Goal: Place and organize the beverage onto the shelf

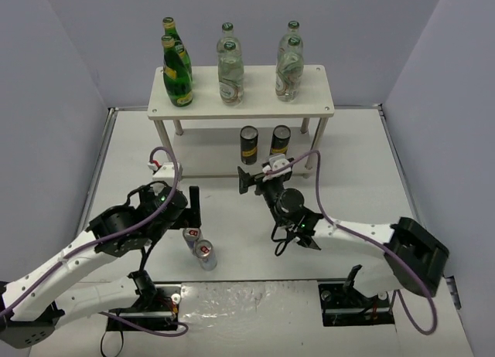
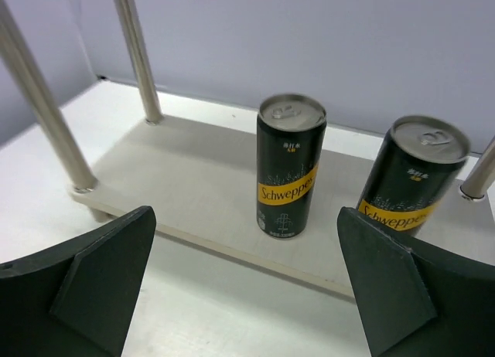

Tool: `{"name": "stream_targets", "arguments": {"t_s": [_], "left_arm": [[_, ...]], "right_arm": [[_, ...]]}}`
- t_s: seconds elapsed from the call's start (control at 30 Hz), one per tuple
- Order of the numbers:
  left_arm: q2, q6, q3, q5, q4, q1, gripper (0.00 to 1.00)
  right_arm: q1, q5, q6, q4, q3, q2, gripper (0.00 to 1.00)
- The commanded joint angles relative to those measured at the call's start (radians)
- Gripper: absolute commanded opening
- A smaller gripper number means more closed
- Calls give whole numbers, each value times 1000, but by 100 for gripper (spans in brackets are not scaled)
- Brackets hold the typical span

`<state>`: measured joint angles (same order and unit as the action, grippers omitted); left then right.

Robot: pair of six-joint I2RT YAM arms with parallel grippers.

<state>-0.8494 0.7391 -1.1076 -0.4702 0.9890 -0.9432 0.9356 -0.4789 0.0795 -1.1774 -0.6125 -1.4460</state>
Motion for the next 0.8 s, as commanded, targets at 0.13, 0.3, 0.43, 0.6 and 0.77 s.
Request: {"name": "stream_targets", "arguments": {"t_s": [0.13,0.3,0.43,0.6,0.77], "left_arm": [[-89,370,46,-58,120,-5,94],[-267,620,-52,-59,334,-9,94],[-287,743,-28,-32,355,-12,94],[-232,775,47,1,274,-16,100],[-189,789,146,64,136,-25,83]], "right_arm": [[26,-135,-179,372,30,341,100],[26,-142,-202,478,57,452,100],[26,-112,-208,507,79,496,100],[28,-54,-216,553,74,521,100],[29,-32,-244,585,83,575,100]]}}
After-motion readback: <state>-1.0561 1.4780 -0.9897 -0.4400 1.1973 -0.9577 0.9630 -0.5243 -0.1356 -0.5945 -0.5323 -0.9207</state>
